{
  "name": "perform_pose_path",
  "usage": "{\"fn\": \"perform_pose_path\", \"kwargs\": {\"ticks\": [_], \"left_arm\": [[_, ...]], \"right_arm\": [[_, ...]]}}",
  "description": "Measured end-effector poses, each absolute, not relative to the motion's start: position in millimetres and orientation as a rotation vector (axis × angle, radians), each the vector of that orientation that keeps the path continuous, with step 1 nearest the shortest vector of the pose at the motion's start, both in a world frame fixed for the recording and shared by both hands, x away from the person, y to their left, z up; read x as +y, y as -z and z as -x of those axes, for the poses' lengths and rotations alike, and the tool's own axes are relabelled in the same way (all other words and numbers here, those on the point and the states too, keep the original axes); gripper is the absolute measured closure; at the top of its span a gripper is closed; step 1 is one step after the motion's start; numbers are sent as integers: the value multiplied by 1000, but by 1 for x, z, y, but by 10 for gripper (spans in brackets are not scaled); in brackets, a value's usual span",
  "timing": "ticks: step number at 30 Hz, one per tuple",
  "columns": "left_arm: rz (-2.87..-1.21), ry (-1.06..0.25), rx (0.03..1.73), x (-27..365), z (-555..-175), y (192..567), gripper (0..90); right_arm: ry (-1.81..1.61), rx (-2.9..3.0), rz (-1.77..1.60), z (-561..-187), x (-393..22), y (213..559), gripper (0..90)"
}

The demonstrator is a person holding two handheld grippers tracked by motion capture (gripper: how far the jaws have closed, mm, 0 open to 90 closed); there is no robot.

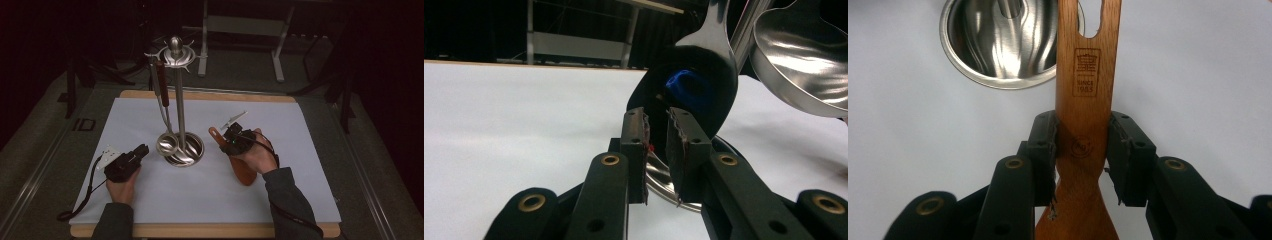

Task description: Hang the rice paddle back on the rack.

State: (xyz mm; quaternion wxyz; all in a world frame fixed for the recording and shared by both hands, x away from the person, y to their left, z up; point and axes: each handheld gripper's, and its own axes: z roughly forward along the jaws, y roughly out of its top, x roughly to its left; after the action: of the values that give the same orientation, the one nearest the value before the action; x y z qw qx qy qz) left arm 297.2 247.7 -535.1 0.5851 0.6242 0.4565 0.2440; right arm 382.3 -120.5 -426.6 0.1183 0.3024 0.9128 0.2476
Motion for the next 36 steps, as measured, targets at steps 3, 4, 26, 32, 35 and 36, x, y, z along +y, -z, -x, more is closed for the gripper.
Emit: {"fn": "perform_pose_path", "kwargs": {"ticks": [3,4,26,32,35,36], "left_arm": [[-1455,-569,1064,248,-297,535,783],[-1455,-569,1064,248,-297,535,783],[-1455,-570,1064,248,-297,535,783],[-1452,-569,1065,247,-297,535,784],[-1451,-569,1065,247,-297,535,783],[-1451,-569,1065,247,-297,535,783]], "right_arm": [[-737,2659,-886,-381,-121,426,664],[-740,2660,-887,-381,-121,426,664],[-933,2565,-870,-370,-122,418,664],[-1008,2534,-885,-369,-123,413,664],[-1028,2523,-873,-367,-123,411,664],[-1035,2517,-873,-366,-123,411,663]]}}
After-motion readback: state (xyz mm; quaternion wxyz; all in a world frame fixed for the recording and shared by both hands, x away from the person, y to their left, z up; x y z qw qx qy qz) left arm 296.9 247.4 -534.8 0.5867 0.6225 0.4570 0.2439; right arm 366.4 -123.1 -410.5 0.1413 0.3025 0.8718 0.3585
